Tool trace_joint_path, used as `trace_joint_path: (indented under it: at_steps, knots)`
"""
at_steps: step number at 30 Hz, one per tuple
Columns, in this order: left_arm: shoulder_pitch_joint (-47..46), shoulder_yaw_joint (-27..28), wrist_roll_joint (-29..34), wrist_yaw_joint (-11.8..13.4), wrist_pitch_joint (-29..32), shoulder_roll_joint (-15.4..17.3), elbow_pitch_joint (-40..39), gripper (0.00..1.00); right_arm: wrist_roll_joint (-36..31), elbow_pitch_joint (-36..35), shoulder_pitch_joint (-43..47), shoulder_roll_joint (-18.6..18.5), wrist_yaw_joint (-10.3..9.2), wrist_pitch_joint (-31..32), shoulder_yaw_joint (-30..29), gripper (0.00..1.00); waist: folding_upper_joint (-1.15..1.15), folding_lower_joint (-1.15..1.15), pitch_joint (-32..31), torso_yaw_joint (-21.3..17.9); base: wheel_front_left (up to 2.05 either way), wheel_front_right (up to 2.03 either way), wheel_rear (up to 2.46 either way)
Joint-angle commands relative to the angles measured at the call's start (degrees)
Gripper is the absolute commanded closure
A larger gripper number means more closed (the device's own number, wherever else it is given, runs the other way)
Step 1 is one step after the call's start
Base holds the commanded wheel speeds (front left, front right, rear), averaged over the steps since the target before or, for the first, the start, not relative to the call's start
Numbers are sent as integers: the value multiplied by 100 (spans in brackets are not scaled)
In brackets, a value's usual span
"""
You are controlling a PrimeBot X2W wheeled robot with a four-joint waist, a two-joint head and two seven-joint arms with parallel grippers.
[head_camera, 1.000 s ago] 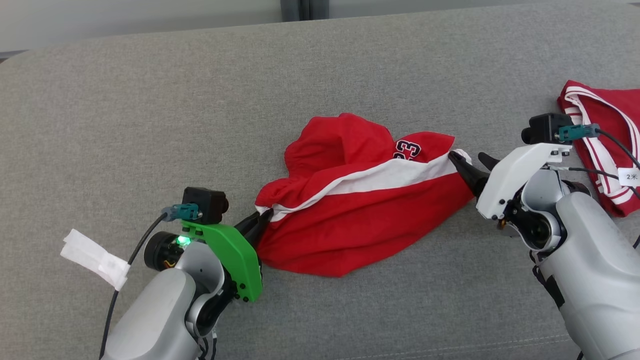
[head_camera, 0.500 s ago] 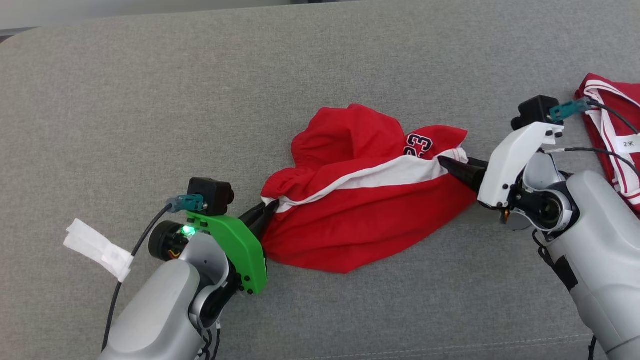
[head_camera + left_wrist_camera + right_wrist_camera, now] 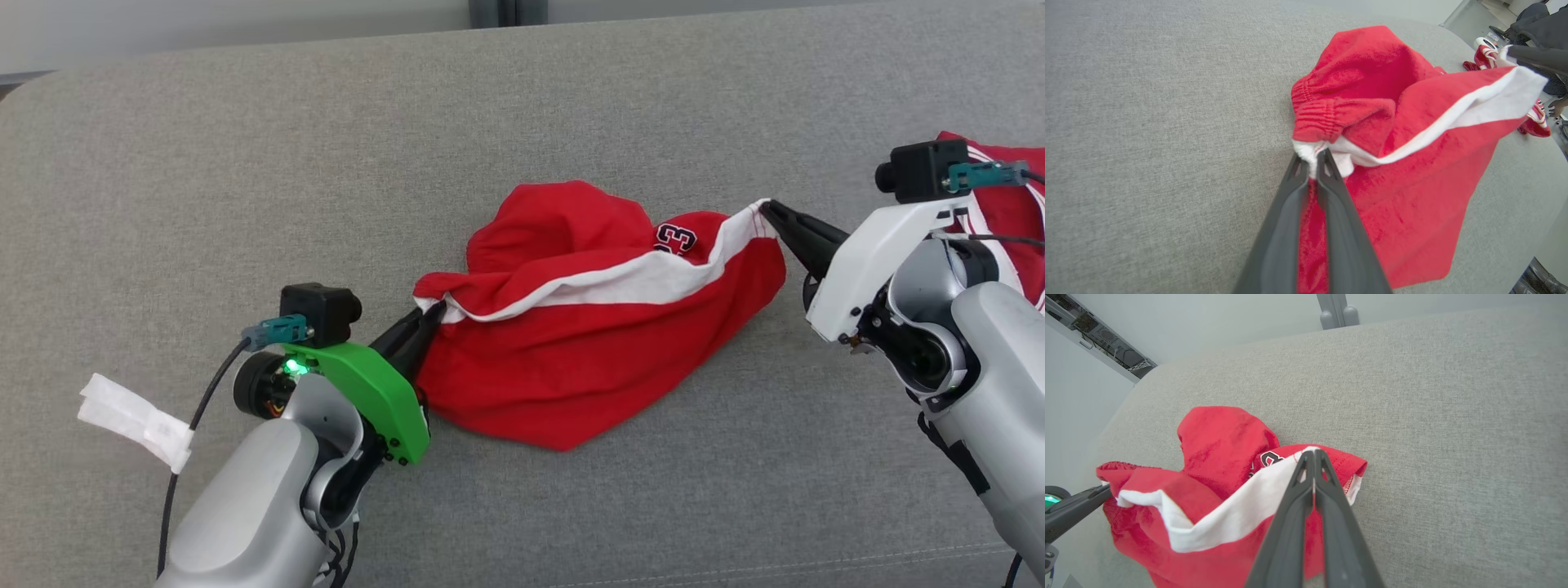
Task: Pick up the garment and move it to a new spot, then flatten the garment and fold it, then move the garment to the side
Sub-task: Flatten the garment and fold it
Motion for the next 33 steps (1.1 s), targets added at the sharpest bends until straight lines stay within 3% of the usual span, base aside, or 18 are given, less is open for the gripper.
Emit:
trace_joint_path:
  at_steps: [1,12,19,27,33]
  knots:
    - [-13,74,-14,28,-140,-12,-59,100,-51,-113,77,-34,2,-177,-9,100,0,0,-50,-15,0,0,0]
    - [-166,407,-409,-4,-813,-166,-787,100,-551,-946,326,-246,2,-1418,-436,100,0,0,-245,-97,0,0,0]
    - [-621,460,-641,-7,-684,-270,-994,100,-626,-1131,220,-127,2,-1500,-751,100,0,0,-1,-181,0,0,0]
    - [-1933,734,-719,-13,-564,-241,-566,100,-517,-614,-1087,385,2,-1557,-664,100,0,0,899,-550,0,0,0]
    - [-3461,1036,-538,-21,-735,67,-121,100,-890,265,-2798,859,2,-2205,-604,100,0,0,1686,-911,0,0,0]
